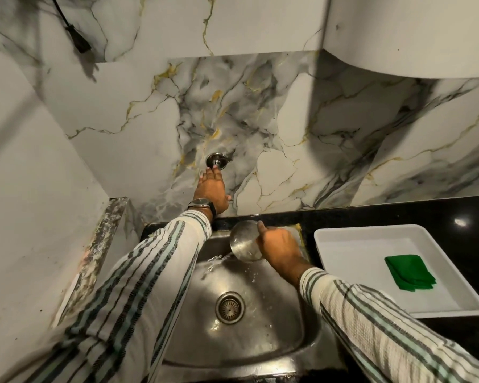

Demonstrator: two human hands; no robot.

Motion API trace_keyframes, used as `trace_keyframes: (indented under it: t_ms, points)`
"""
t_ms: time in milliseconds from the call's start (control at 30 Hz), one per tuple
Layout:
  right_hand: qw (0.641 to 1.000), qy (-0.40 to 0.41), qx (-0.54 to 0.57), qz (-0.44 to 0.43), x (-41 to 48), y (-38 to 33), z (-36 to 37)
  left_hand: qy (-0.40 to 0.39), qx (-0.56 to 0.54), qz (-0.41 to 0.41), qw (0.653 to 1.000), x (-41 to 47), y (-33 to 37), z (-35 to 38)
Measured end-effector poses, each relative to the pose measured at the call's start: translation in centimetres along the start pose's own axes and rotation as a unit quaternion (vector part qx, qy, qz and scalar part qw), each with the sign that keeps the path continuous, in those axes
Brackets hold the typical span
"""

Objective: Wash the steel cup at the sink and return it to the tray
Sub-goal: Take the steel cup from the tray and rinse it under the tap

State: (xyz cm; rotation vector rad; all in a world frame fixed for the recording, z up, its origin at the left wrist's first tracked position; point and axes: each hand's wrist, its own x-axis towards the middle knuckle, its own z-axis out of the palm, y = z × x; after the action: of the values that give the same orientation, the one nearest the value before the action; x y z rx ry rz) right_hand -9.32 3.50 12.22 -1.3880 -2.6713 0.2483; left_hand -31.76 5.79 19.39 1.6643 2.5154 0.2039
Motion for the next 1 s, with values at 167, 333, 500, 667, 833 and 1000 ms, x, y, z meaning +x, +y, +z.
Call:
trace_keyframes:
  t_ms: [167,333,500,667,833,1000]
  points:
    - [0.953,0.025,-0.228,-0.197,1.5,-0.3,-3.1,-0.004,-0.01,0.008,1.0,-0.3,-0.2,-0.3]
    - [0.886,0.081,-0.328,-0.317,2.1,-0.8,-5.5,-0.002,0.003,0.02,1.0,-0.6,-0.2,-0.6]
    - [0.818,0.132,-0.398,-0.395,2.6,-1.2,-6.9,-0.003,0.009,0.018,1.0,-1.0,0.0,-1.0]
    - [0.763,0.143,-0.432,-0.459,3.2,-1.5,-8.0,-0.003,0.03,0.019,0.999,-1.3,0.2,-1.0]
    - [0.777,0.134,-0.434,-0.436,3.3,0.0,-7.6,-0.003,0.038,0.013,0.999,-1.5,0.5,-1.0]
    - [0.892,0.091,-0.319,-0.307,1.8,1.8,-7.3,-0.006,0.04,-0.009,0.999,-1.6,1.1,-0.9]
